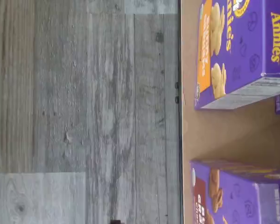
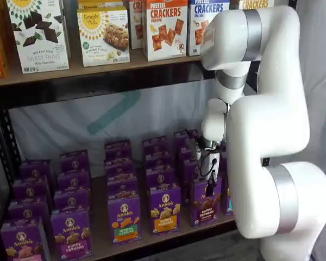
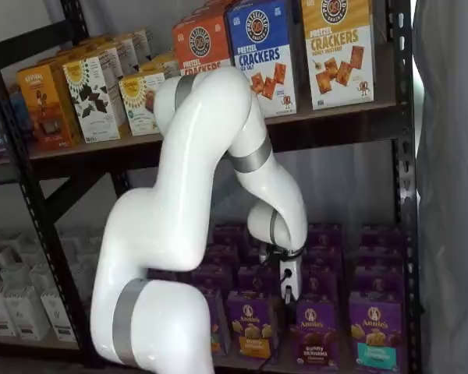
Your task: Pick up the purple box with a brown patch in the center, on the bottom shelf, the fifth box from the left
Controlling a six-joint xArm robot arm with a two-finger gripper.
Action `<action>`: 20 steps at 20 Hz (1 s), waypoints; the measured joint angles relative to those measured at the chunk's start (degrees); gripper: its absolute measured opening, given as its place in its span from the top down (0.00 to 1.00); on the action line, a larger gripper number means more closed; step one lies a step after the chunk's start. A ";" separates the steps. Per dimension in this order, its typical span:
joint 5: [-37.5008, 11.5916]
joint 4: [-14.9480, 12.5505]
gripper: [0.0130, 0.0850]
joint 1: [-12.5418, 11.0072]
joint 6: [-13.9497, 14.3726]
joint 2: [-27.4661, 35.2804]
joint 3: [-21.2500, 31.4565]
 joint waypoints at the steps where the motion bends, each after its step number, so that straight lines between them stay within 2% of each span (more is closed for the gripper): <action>1: 0.82 -1.24 0.00 -0.03 1.19 0.03 -0.29; 2: 2.99 -4.42 0.00 -0.07 4.15 0.12 -1.14; 3: 4.01 -6.01 0.00 -0.01 5.69 0.16 -1.50; 6: 4.44 -6.10 0.00 0.40 6.15 0.17 -1.64; 9: 4.11 -3.82 0.00 0.71 4.36 0.16 -1.72; 11: 3.78 -0.06 0.00 0.89 1.13 0.16 -1.96; 14: 2.20 3.78 0.00 1.07 -2.20 0.24 -2.08; 17: 1.47 5.44 0.00 0.95 -3.83 0.99 -3.03; 20: 0.97 5.75 0.00 0.63 -4.42 2.22 -4.42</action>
